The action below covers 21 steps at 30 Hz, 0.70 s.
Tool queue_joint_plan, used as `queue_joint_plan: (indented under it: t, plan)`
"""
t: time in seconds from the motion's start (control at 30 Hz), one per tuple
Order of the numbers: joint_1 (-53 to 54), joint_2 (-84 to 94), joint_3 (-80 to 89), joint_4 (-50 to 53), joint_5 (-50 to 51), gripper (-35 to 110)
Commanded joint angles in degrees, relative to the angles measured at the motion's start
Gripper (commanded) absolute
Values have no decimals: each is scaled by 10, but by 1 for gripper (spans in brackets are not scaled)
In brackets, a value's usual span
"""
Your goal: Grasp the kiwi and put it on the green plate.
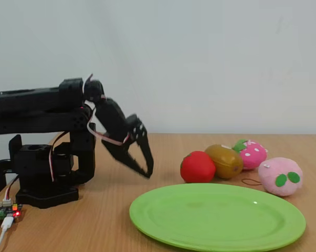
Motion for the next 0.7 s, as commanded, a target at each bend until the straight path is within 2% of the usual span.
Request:
queue_joint_plan:
  t: [0.0, 0.23, 0.4, 0.67]
  plan:
    - [-13, -61, -108, -8, -4, -8]
    - [-15, -258, -361, 2, 9, -8]
    - [-31, -394, -519, 97, -31, -8]
    - [-29, -583, -658, 127, -3, -5]
